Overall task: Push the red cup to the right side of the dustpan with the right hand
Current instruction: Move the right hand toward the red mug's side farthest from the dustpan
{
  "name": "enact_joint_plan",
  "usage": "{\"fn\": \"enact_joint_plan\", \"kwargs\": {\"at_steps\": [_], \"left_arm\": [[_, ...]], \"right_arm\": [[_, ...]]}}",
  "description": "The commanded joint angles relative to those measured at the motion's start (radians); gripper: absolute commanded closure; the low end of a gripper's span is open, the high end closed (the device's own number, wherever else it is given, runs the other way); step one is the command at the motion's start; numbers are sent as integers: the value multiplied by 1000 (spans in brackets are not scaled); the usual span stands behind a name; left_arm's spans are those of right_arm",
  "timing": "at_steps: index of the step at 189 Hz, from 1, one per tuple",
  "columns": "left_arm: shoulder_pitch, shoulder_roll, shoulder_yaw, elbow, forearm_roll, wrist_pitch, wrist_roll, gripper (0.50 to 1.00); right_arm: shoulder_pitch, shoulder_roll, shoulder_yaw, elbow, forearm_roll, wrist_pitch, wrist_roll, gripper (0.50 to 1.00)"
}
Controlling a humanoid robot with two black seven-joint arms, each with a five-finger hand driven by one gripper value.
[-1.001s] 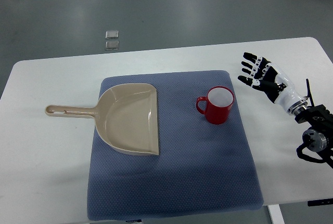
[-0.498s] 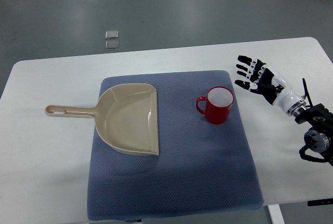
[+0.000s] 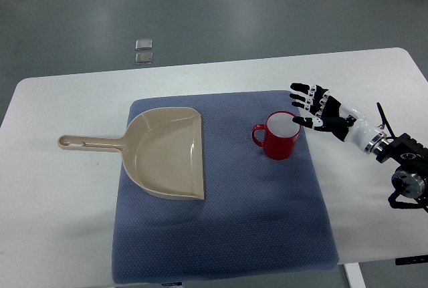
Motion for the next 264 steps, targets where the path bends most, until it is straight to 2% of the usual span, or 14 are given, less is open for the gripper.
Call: {"fn": "enact_joint_plan", "kwargs": {"at_steps": [1, 38, 133, 164, 264], "left_arm": [[0, 0, 0, 0, 0, 0, 0, 500], [0, 0, 0, 0, 0, 0, 0, 500], [0, 0, 0, 0, 0, 0, 0, 500], [0, 0, 0, 0, 0, 0, 0, 500], [0, 0, 0, 0, 0, 0, 0, 500]], "right_arm": [[2, -1, 1, 2, 0, 25, 0, 576], [22, -8, -4, 2, -2, 57, 0, 576], [22, -12, -7, 0, -69, 44, 0, 576], [18, -7, -1, 0, -164, 44, 0, 579], [19, -4, -4, 12, -178, 48, 0, 579]]}}
